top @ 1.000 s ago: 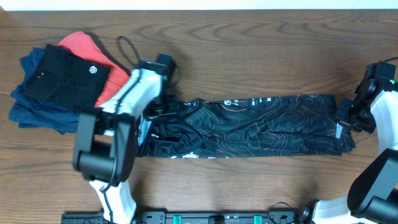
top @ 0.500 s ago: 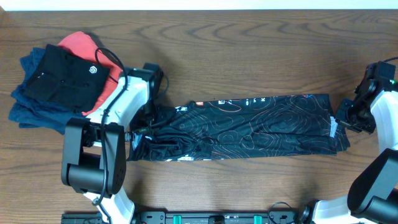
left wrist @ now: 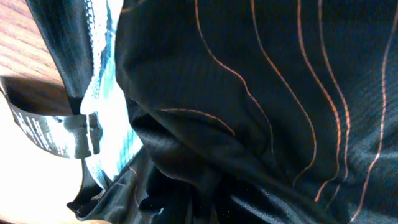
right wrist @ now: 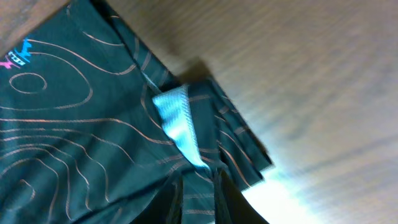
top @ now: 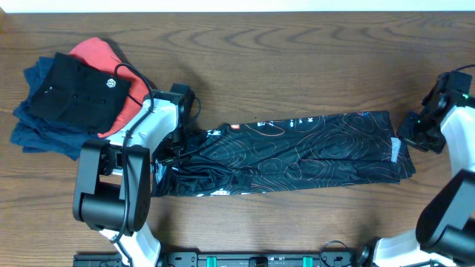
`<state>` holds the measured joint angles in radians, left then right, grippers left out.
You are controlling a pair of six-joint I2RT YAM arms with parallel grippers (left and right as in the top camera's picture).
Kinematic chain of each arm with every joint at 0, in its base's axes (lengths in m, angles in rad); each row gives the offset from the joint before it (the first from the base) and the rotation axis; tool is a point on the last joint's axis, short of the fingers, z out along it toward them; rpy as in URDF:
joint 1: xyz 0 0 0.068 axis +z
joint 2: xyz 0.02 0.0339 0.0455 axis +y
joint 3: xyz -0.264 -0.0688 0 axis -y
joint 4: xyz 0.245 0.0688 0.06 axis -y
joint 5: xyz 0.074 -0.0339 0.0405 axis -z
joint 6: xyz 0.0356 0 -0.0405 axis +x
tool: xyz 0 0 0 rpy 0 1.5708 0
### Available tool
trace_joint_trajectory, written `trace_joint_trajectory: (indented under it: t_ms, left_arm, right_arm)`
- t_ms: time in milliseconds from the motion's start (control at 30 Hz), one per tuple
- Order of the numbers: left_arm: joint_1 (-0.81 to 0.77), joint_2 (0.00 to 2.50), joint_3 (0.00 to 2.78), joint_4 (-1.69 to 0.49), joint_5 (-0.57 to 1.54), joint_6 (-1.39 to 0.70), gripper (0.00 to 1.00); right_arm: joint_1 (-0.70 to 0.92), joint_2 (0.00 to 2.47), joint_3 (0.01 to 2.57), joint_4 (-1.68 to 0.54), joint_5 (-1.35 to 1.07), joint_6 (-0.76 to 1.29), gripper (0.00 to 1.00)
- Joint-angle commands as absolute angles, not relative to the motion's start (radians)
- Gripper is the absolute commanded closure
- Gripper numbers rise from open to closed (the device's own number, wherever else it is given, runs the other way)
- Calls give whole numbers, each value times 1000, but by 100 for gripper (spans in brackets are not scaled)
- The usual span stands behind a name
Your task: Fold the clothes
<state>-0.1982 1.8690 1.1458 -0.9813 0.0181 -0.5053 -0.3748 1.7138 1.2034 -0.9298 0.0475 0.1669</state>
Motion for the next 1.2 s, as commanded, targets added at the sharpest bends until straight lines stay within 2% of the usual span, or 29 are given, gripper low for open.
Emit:
trace_joint_trajectory:
  t_ms: [0, 300, 767, 833, 867, 900, 1167]
  left_arm:
    - [-193, 1870, 1145, -982, -5, -522, 91]
    - [-193, 1870, 1145, -981, -5, -522, 90]
    - [-193, 1870, 1145, -981, -5, -522, 90]
    - [-193, 1870, 1145, -981, -5, -522, 90]
    - [-193, 1870, 1145, -981, -5, -522, 90]
    - [-193, 1870, 1145, -981, -5, -522, 90]
    - [-193, 1870, 1145, -981, -5, -522, 90]
  right_arm:
    - [-379, 1772, 1208, -919, -49, 132, 83]
    - [-376, 1881, 1208, -762, -138, 93, 82]
    - [-358, 1960, 1208, -734, -150, 93, 82]
    - [-358, 1966, 1208, -732, -168, 92, 87]
    - [-358, 1966, 1208, -730, -170, 92, 96]
    - [-359, 1966, 1208, -728, -170, 92, 99]
    - [-359, 1931, 1262, -706, -174, 97, 99]
